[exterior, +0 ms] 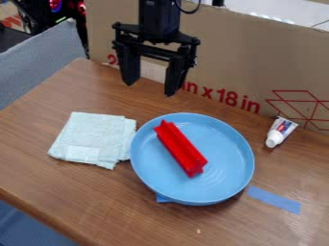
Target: Move the red object from the cloth to the blue plate
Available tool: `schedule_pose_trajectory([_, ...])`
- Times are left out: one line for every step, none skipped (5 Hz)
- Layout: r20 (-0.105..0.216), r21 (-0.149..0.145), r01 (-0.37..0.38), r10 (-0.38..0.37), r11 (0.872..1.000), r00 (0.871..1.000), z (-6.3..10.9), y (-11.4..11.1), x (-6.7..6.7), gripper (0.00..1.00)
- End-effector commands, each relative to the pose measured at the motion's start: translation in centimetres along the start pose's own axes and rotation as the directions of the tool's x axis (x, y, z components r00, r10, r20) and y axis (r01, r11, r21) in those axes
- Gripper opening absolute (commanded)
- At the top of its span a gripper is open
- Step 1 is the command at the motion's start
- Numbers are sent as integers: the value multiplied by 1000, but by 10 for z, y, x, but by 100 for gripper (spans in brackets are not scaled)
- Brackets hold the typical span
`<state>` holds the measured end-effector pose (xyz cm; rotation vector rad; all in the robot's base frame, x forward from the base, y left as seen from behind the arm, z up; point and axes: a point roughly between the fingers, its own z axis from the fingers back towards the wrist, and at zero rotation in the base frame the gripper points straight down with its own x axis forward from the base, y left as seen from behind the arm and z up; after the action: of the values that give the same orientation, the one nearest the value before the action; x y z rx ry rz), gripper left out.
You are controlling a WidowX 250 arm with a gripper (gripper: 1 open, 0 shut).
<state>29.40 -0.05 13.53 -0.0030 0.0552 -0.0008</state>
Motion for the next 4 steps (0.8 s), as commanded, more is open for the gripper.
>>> schedule_pose_trajectory([9, 18, -6, 6, 1000, 1000, -2, 8, -3, 100])
schedule_pose_trajectory([4, 31, 0, 0, 1000, 1000, -7, 13, -17, 100])
schedule_pose_trajectory([-16, 27, 23, -23, 999, 1000, 10, 5, -8, 100])
schedule_pose_trajectory([-17, 36, 48, -48, 998, 999, 18, -29, 5, 100])
